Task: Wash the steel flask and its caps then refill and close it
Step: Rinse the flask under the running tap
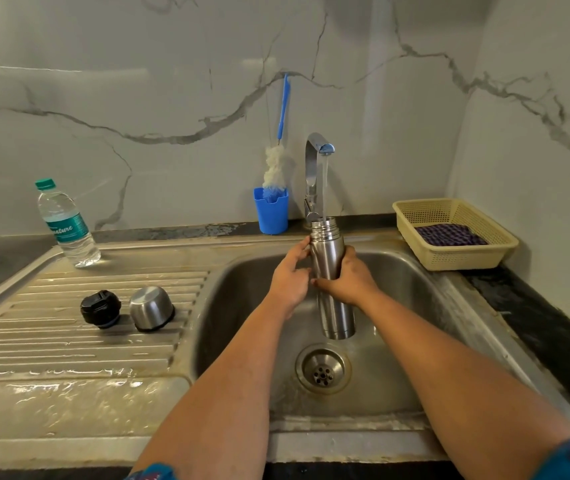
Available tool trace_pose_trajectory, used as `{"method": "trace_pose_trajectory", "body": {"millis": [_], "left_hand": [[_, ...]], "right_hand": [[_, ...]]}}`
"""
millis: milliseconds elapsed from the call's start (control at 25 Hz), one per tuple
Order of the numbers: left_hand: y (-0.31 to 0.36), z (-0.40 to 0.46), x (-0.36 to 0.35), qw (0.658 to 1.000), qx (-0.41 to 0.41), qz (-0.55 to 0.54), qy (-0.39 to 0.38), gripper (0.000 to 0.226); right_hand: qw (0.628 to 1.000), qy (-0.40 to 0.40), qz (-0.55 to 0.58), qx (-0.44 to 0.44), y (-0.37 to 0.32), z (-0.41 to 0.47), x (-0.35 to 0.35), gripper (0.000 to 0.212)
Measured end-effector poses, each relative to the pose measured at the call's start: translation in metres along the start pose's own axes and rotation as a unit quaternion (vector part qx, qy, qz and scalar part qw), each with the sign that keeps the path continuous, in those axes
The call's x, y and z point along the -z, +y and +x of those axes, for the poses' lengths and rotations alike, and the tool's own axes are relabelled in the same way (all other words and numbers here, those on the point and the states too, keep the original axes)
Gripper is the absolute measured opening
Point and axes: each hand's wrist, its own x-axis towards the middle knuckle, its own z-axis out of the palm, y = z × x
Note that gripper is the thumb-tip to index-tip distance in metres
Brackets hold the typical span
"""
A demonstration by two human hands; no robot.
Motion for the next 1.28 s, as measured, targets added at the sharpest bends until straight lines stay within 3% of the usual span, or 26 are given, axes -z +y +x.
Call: {"method": "trace_pose_trajectory", "body": {"millis": [120,240,400,520,640,800,880,960,1120,1280], "left_hand": [[0.000,-0.004,0.000,1.000,0.015,-0.016,-0.006,0.068],[-0.001,-0.014,0.007,0.999,0.041,-0.012,0.025,0.065],[-0.003,-0.014,0.021,0.992,0.070,-0.026,0.102,0.053],[0.000,-0.021,0.015,0.994,0.073,-0.005,0.084,0.051],[0.003,-0.026,0.010,0.996,0.062,0.020,0.058,0.054],[0.004,-0.029,0.010,0.996,0.062,0.036,0.058,0.054],[0.003,-0.029,0.010,0.996,0.060,0.046,0.048,0.053],[0.003,-0.028,0.010,0.996,0.076,0.052,0.016,0.047],[0.006,-0.033,0.013,0.978,0.166,0.058,-0.113,0.026],[0.010,-0.033,0.017,0.947,0.242,-0.116,-0.178,0.042]], "right_hand": [[1.000,-0.011,-0.027,0.010,0.003,-0.006,-0.006,0.107],[0.998,-0.001,-0.066,0.012,-0.003,-0.005,0.009,0.100],[0.990,0.138,0.028,0.012,-0.013,-0.005,0.044,0.093],[0.997,0.038,-0.061,-0.019,0.000,-0.020,0.032,0.092],[0.994,0.106,0.008,-0.007,-0.002,-0.020,0.039,0.094],[0.998,0.036,-0.045,-0.023,0.003,-0.025,0.035,0.096],[0.996,0.091,0.000,-0.002,-0.003,-0.021,0.040,0.095],[0.992,0.083,0.082,-0.040,-0.003,-0.013,0.050,0.098],[0.945,-0.037,0.247,-0.212,0.010,-0.020,0.048,0.081],[0.858,-0.129,0.387,-0.312,0.009,-0.019,0.048,0.060]]}}
